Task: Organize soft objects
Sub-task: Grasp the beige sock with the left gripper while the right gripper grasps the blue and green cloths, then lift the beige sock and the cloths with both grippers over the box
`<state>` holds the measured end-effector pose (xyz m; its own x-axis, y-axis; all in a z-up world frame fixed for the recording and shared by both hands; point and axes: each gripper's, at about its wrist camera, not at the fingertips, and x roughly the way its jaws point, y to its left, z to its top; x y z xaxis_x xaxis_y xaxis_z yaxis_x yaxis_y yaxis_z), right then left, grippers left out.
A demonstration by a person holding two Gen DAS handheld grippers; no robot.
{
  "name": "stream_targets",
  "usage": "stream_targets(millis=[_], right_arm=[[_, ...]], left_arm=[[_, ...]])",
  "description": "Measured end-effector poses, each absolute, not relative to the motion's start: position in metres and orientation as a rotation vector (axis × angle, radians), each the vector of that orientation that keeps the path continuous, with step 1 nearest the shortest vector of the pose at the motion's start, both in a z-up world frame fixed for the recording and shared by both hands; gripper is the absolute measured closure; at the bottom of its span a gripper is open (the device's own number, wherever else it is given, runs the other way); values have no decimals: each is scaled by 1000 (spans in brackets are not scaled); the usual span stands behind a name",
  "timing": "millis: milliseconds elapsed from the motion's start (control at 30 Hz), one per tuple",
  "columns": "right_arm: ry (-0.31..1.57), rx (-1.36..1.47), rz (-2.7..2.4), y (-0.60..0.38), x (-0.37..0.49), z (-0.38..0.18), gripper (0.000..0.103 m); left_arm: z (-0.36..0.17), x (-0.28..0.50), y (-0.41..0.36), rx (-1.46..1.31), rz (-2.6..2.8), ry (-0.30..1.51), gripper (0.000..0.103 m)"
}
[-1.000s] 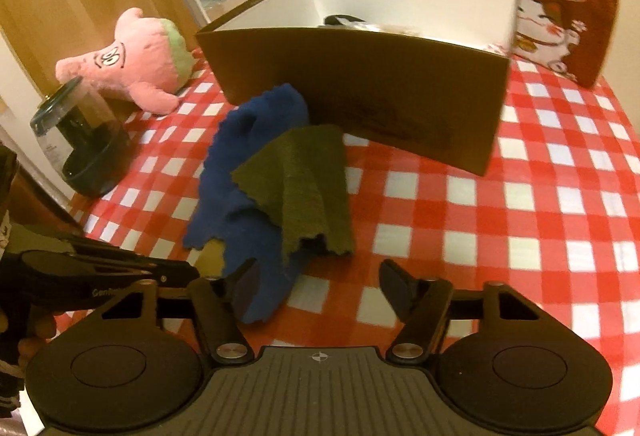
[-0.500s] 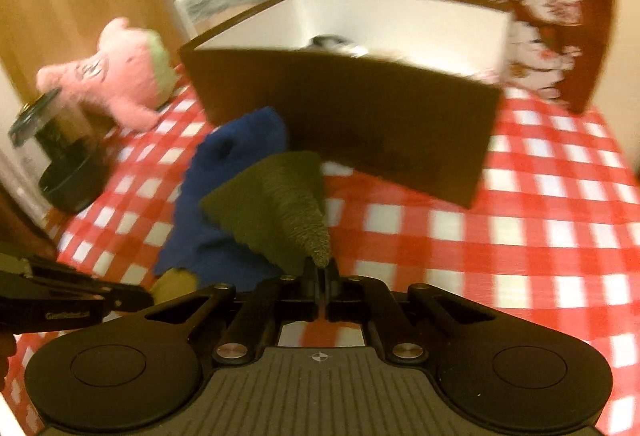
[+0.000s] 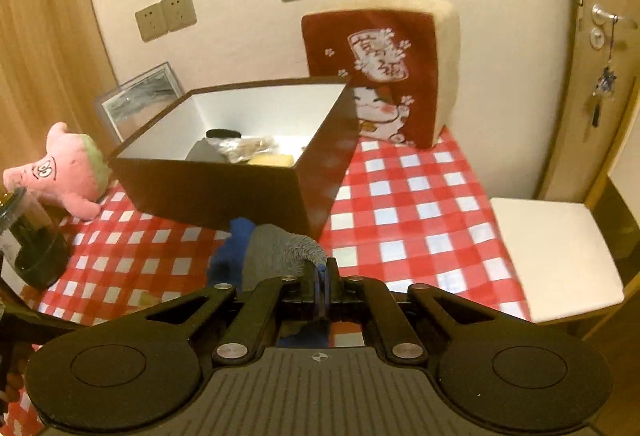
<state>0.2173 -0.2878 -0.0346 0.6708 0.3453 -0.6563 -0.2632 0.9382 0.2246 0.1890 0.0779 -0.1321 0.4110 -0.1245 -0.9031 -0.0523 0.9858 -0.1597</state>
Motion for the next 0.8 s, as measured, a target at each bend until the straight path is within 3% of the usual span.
stream_targets(millis=[200,467,800], right_arm=[[797,95,518,-252,210,-46,101],[979,-28,626,-192,220,-117,101],[1038,2,608,-196,236,-139,101]], left_arm=[[-131,190,78,-182,-44,1146,99],[-121,186,80,-237,-52,1130,75],[-129,207,50,-160,-96,1129,60]])
